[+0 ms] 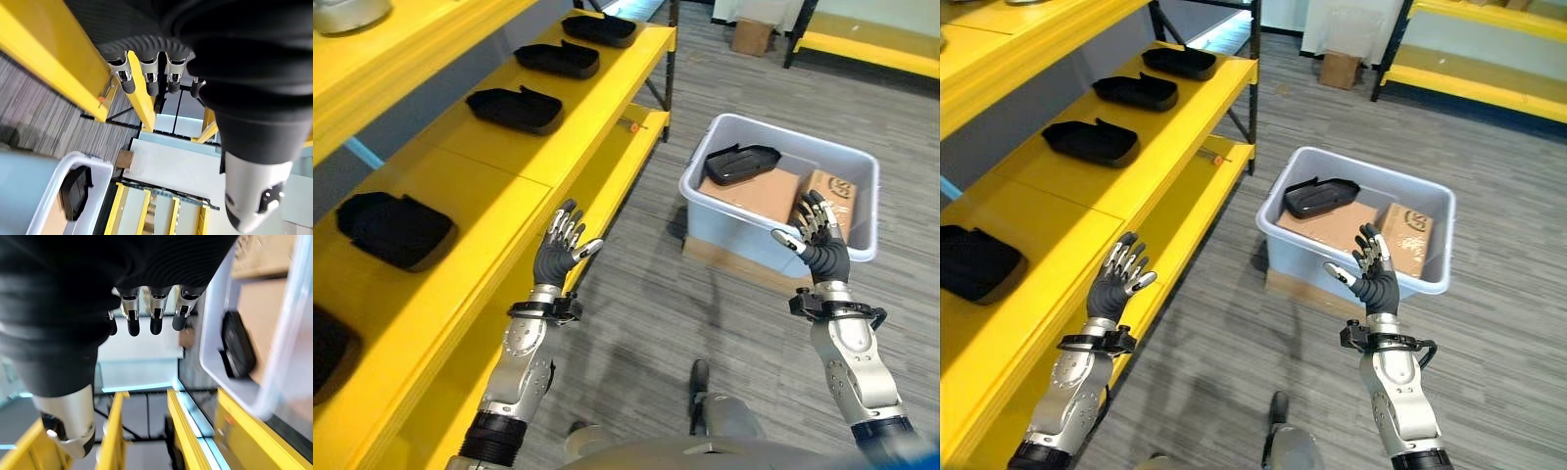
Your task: Move parts from the plastic box to the shelf.
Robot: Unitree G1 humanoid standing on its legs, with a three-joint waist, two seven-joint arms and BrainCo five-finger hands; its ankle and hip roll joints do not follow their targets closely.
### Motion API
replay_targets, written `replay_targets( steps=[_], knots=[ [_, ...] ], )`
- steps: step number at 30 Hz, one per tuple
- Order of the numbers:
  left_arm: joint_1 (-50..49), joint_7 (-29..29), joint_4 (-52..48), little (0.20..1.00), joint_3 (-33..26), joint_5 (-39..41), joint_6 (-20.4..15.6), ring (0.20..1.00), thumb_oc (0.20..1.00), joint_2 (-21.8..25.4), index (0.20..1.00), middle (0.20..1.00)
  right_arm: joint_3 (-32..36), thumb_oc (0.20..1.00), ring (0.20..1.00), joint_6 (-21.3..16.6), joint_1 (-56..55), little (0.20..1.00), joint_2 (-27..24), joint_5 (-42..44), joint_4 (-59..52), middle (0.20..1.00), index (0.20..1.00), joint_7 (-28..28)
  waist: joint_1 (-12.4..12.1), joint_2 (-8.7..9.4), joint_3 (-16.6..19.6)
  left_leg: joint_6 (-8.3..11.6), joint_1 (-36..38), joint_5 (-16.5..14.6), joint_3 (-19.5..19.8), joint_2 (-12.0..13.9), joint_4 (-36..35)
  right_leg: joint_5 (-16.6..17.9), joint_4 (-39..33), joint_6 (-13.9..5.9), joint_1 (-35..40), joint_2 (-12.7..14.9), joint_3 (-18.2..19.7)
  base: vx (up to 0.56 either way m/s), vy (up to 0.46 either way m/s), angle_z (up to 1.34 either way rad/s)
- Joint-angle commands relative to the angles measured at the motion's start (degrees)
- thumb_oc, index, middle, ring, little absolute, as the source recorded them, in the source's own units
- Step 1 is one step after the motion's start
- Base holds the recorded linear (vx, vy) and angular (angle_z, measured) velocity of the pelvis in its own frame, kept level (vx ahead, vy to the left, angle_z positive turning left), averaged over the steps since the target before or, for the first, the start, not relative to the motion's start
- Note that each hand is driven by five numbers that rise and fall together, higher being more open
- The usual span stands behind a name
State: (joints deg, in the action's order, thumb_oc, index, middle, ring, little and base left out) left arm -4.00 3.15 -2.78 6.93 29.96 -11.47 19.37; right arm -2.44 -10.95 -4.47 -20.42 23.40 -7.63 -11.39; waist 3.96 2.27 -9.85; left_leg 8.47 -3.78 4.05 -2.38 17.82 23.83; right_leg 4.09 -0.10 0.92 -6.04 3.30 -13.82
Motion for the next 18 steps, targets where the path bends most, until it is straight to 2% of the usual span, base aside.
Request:
replay_targets(
  steps=[1,2,3,4,5,6,8,9,12,14,15,16,18],
  knots=[
    [0.1,0.7,-4.0,1.0,-0.4,-0.1,-2.2,1.0,1.0,1.4,1.0,1.0,2.5,1.0,1.0,-4.1,2.1,1.0,-0.8,0.3,-4.1,1.0,1.0,0.5,-0.4,1.0,-3.1,-5.07,-4.2,1.0,-2.2,-8.7,-1.8,-2.3,-0.6,-3.24,2.7,1.6,2.5,0.42,-0.034,-0.24],
    [-1.5,0.6,-4.4,1.0,-1.3,-0.4,-2.5,1.0,1.0,1.5,1.0,1.0,2.0,1.0,1.0,-3.9,0.9,1.0,-0.8,-0.2,-3.1,1.0,1.0,1.6,-2.8,1.69,-3.2,-5.33,-8.2,-0.4,3.4,-12.1,-8.6,-3.5,-0.7,-3.88,4.7,0.9,5.5,0.51,0.028,-0.28],
    [-2.0,0.8,-4.4,1.0,-1.5,-0.8,-2.8,1.0,1.0,1.4,1.0,1.0,1.6,1.0,1.0,-4.0,0.5,1.0,-0.5,-0.2,-2.6,1.0,1.0,1.8,-4.0,1.4,-3.2,-5.18,-9.8,2.0,7.6,-13.6,-14.9,-4.3,-0.1,-3.73,5.5,0.1,7.0,0.43,0.045,-0.48],
    [-2.0,0.8,-4.4,1.0,-1.5,-0.9,-2.8,1.0,1.0,1.3,1.0,1.0,1.6,1.0,1.0,-4.0,0.5,1.0,-0.5,-0.2,-2.5,1.0,1.0,1.8,-3.9,1.44,-3.1,-5.16,-9.7,2.5,7.6,-13.7,-15.5,-4.3,0.0,-3.71,5.3,0.2,6.9,0.38,0.063,-0.68],
    [-3.0,0.3,-4.1,1.0,-1.6,-1.0,-3.0,1.0,1.0,1.3,1.0,1.0,1.8,1.0,1.0,-3.7,-0.5,1.0,-0.9,-0.2,-1.8,1.0,1.0,2.5,-4.7,0.29,-3.0,-3.77,-10.5,7.0,10.4,-13.1,-23.4,-5.8,0.2,-3.56,7.5,-1.4,8.1,0.44,0.084,-0.99],
    [-3.1,0.5,-4.0,1.0,-1.8,-1.8,-3.4,1.0,1.0,1.1,1.0,1.0,1.6,1.0,1.0,-3.6,-0.6,1.0,-1.0,-0.6,-1.1,1.0,1.0,2.6,-4.9,-0.31,-2.9,-2.76,-11.6,8.3,9.5,-13.5,-28.6,-7.0,0.1,-3.72,9.2,-2.2,9.1,0.45,0.086,-0.73],
    [-3.2,0.5,-4.0,1.0,-2.0,-2.0,-3.4,1.0,1.0,1.0,1.0,1.0,1.9,1.0,1.0,-3.4,-1.1,1.0,-1.0,-0.8,-1.2,1.0,1.0,2.9,-4.8,-0.6,-2.7,-2.68,-11.5,8.7,8.3,-13.5,-28.7,-7.9,0.3,-3.78,10.3,-2.5,9.8,0.4,0.186,-0.78],
    [-4.2,0.3,-4.1,1.0,-2.1,-2.2,-3.6,1.0,1.0,0.9,1.0,1.0,1.1,1.0,1.0,-3.0,-2.1,1.0,0.0,-0.3,-1.3,1.0,1.0,4.2,-5.9,-0.66,-1.5,-3.41,-8.7,8.7,9.7,-13.6,-27.4,-10.1,0.7,-3.83,13.5,-2.3,13.5,0.46,0.261,-1.3],
    [-4.1,0.1,-4.8,1.0,-1.7,-1.6,-3.6,1.0,1.0,1.0,1.0,1.0,0.8,1.0,1.0,-2.8,-2.7,1.0,0.7,0.8,-1.5,1.0,1.0,5.1,-5.8,-0.3,-0.7,-3.79,-8.7,7.8,8.7,-14.4,-25.6,-10.5,0.4,-4.25,15.0,-0.7,13.7,0.36,0.222,-1.56],
    [-3.4,0.1,-5.6,1.0,-1.6,-1.4,-3.6,1.0,1.0,2.0,1.0,1.0,-0.1,1.0,1.0,-2.1,-2.2,1.0,1.2,1.2,-1.7,1.0,1.0,5.8,-5.6,0.67,0.7,-5.91,-9.1,4.2,7.2,-16.2,-21.6,-10.9,1.7,-5.69,15.9,2.1,14.6,0.28,0.217,-0.17],
    [-3.4,0.1,-5.6,1.0,-1.6,-1.4,-3.6,1.0,1.0,2.0,1.0,1.0,-0.1,1.0,1.0,-2.1,-2.2,1.0,1.3,1.2,-1.7,1.0,1.0,5.8,-5.6,0.76,0.7,-5.97,-9.2,4.0,7.1,-16.3,-21.3,-11.0,1.8,-5.75,15.8,2.2,14.7,0.35,0.277,-0.25],
    [-2.7,0.8,-5.8,1.0,-1.5,-1.3,-3.5,1.0,1.0,2.6,1.0,1.0,-1.3,1.0,1.0,-1.7,-1.5,1.0,1.9,1.6,-1.9,1.0,1.0,6.2,-5.6,1.36,1.7,-7.55,-9.5,1.3,6.1,-17.4,-18.4,-10.5,3.5,-6.74,15.3,3.9,15.4,0.18,0.151,-0.23],
    [-2.5,1.0,-5.8,1.0,-1.4,-1.2,-3.4,1.0,1.0,3.0,1.0,1.0,-1.7,1.0,1.0,-1.6,-1.2,1.0,2.1,1.6,-2.0,1.0,1.0,6.4,-5.6,1.5,1.9,-8.13,-9.0,0.6,5.8,-17.9,-18.2,-9.7,5.0,-7.16,14.7,4.2,15.8,0.18,0.155,-0.07]
  ],
)
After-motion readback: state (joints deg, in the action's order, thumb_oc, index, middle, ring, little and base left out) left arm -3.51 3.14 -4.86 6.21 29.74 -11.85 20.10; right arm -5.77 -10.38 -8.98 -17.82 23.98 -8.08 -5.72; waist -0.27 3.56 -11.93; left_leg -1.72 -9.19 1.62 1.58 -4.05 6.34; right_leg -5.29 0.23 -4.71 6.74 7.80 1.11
